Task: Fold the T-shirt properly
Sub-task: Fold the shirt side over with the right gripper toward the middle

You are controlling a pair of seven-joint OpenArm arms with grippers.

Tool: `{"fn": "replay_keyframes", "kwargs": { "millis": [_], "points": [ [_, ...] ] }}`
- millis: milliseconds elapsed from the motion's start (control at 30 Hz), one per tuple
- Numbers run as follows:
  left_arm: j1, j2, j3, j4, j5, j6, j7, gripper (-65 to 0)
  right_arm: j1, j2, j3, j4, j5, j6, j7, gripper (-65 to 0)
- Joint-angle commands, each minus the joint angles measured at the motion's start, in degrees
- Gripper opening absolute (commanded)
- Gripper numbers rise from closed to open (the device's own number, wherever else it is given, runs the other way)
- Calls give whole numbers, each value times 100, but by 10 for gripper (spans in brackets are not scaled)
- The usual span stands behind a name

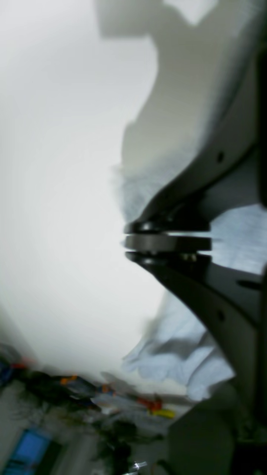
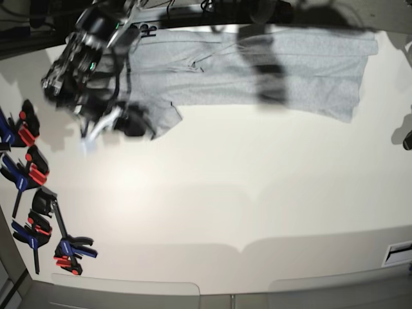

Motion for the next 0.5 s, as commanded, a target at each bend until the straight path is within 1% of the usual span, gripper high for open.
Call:
{"fn": "replay_keyframes", "kwargs": {
  "millis": [0,67,133,267,367,467],
  "points": [
    [-107,-188,-37,76,-139,-32,-38,-531,-177,-63,15,400,221,28,79,-650],
    [-107,-188,-37,76,-139,-32,-38,-531,-728,-306,7,951,278,28,79,-650],
    [-107,-188,-37,76,-139,-32,-38,-531,-1217,-516,7,1355,487,28,79,-650],
    [-107,-188,-37,76,-139,-32,-38,-531,-1961,-857,7,1773,933,28,79,-650],
    [-107,-188,-37,76,-139,-32,-38,-531,-2288,-1034,-2,1781,1121,28,79,-650],
    [-107,-190,-37,76,-139,-32,-38,-531,-2562,-1060,-105,1781,1117,28,79,-650]
  ]
}}
